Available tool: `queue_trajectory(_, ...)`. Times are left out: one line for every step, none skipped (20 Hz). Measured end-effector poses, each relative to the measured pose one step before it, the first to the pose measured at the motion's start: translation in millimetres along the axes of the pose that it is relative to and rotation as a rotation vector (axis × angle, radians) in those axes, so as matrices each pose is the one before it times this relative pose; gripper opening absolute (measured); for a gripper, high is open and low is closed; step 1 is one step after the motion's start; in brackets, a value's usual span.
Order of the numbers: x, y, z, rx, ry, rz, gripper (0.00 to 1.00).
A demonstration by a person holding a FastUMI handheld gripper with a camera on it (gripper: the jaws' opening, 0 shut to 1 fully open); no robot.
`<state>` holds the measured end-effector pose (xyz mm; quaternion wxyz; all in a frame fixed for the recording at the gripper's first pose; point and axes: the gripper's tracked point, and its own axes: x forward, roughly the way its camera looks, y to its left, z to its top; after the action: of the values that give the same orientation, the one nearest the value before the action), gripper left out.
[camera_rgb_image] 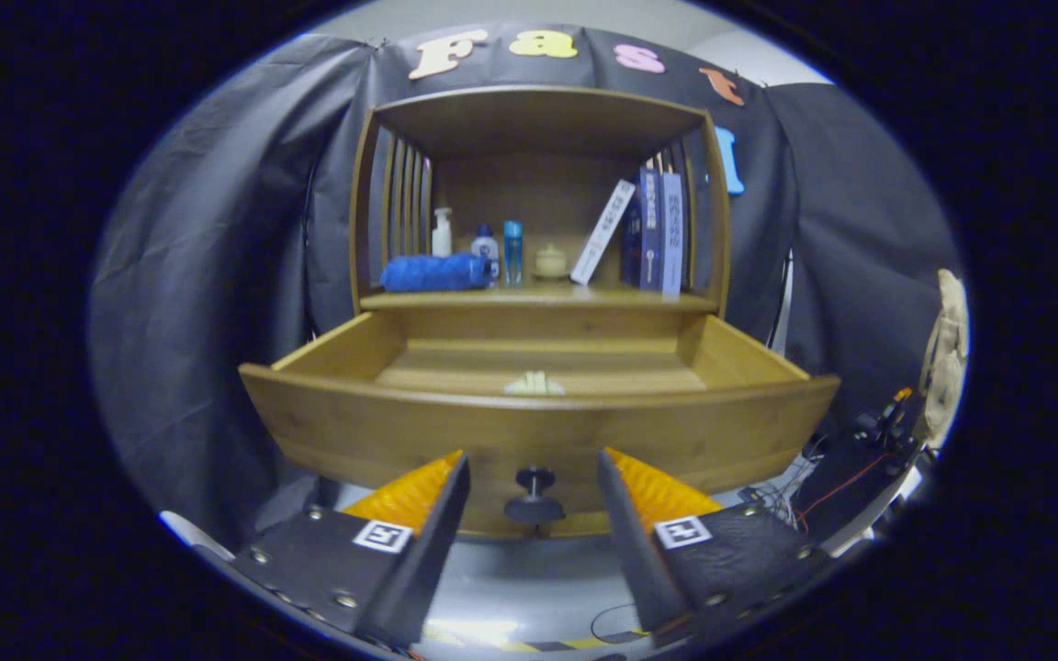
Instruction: Pull open the drawer, take out the items inside it, and place them on the countertop above the cabinet.
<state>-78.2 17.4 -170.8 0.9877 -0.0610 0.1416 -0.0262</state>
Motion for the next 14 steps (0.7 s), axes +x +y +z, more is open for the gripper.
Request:
queue_trajectory(-4.35, 0.14, 14.27, -0.00582, -0.02353, -0.00509, 0.87)
queue_trajectory(-2.91, 0.23, 11.94, -0.00825, -0.01701, -0.00536, 0.97)
queue_trajectory(-0.88, -1.72, 11.68, -0.00505, -0.01404, -0.00796, 0.97)
queue_trajectory(0.18, 1.66, 9.17, 0.00112, -0.01045, 0.00263, 0.97)
queue_trajectory(1.41, 1.01, 9.29, 0.00217, -0.00689, 0.00025, 0.98)
queue_trajectory(3.80, 0.24, 8.12, 0.00062, -0.00124, 0.00002, 0.98)
queue_trajectory(5.22, 1.63, 7.79, 0.00344, -0.00218, 0.00463, 0.98)
queue_trajectory(7.23, 0.53, 4.53, -0.00008, 0.00535, -0.00001, 0.98)
queue_trajectory(8.86, -1.04, 3.40, -0.00064, 0.00995, -0.00449, 0.98)
queue_trajectory(9.14, -1.28, 2.39, 0.00337, 0.01722, -0.00408, 0.98)
queue_trajectory(10.18, 0.04, 2.41, 0.00624, 0.01734, 0.00070, 0.98)
queue_trajectory(11.05, -1.79, -0.54, 0.00478, 0.02610, -0.00505, 0.98)
queue_trajectory(10.28, -2.55, -1.47, 0.00400, 0.03426, -0.00814, 0.98)
queue_trajectory(9.61, -2.32, -1.81, -0.00127, 0.02894, -0.00735, 0.98)
